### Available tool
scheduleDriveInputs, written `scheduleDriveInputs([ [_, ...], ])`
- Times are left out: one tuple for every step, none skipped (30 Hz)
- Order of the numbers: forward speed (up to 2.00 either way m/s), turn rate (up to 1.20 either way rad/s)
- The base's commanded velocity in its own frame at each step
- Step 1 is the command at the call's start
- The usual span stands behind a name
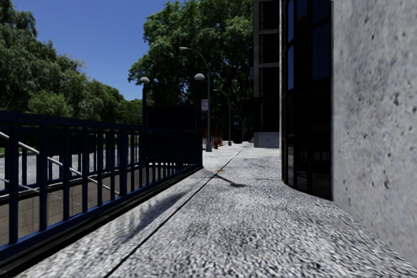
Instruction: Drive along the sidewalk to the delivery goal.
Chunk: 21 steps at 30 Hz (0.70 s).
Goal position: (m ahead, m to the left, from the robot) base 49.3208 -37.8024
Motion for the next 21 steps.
scheduleDriveInputs([
  [2.0, -0.23],
  [2.0, -0.23],
  [2.0, -0.23],
  [2.0, -0.23],
  [2.0, -0.23],
  [2.0, -0.23],
  [2.0, -0.23],
  [2.0, -0.23],
  [2.0, -0.23],
  [2.0, -0.23],
  [2.0, -0.23],
  [2.0, -0.23],
  [2.0, -0.23],
  [2.0, -0.23],
  [2.0, -0.23],
  [2.0, -0.23],
  [2.0, -0.23],
  [2.0, -0.23],
  [2.0, -0.24],
  [2.0, -0.24],
  [2.0, -0.24],
])
